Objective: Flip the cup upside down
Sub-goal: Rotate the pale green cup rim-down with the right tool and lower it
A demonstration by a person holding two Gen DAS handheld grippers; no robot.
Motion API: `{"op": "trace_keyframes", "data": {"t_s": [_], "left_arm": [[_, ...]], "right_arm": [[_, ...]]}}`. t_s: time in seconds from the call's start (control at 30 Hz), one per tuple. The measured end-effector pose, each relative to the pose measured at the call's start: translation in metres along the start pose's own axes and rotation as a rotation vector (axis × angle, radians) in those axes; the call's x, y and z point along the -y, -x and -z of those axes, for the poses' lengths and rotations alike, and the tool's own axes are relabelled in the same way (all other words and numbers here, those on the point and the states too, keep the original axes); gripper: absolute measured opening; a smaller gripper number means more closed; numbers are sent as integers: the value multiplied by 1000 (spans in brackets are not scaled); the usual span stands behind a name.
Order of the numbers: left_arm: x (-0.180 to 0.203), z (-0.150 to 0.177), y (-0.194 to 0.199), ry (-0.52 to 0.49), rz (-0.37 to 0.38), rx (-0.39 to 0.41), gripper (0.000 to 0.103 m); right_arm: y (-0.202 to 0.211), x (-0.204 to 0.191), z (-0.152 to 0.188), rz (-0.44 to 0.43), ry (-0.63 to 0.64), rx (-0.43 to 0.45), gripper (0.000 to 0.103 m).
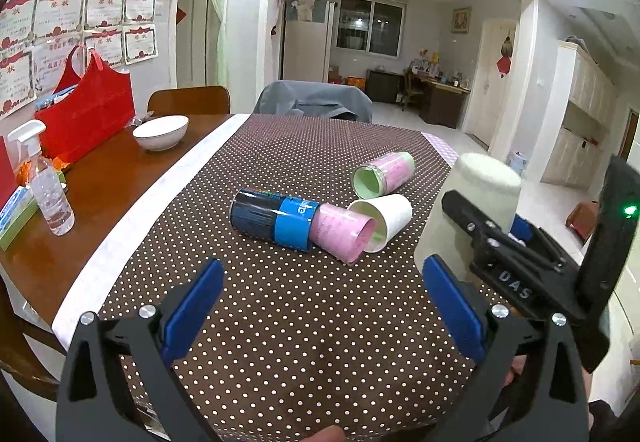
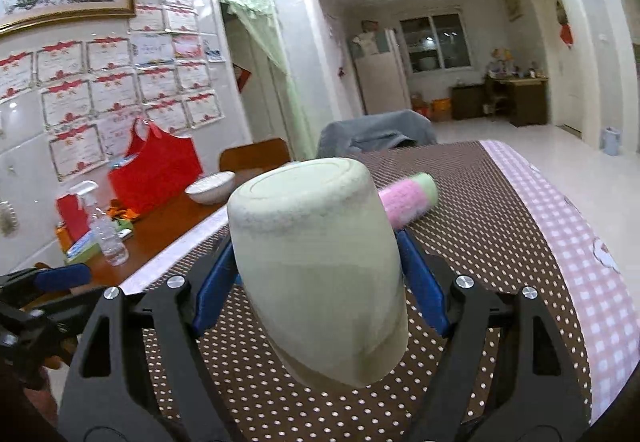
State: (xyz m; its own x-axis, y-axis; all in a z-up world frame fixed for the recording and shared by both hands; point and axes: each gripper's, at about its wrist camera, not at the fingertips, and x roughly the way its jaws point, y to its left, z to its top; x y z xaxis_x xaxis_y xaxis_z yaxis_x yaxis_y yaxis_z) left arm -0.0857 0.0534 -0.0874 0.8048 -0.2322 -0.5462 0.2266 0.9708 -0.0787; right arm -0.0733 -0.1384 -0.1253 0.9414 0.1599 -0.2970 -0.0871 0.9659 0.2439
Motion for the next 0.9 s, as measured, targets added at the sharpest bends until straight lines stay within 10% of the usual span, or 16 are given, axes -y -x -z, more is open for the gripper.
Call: {"op": "trace_keyframes", "data": {"t_s": [0.9], "left_arm": [[-2, 8, -9, -1, -17, -33, 98]], "right_arm": [[-43, 13, 30, 41, -73, -193, 77]]}}
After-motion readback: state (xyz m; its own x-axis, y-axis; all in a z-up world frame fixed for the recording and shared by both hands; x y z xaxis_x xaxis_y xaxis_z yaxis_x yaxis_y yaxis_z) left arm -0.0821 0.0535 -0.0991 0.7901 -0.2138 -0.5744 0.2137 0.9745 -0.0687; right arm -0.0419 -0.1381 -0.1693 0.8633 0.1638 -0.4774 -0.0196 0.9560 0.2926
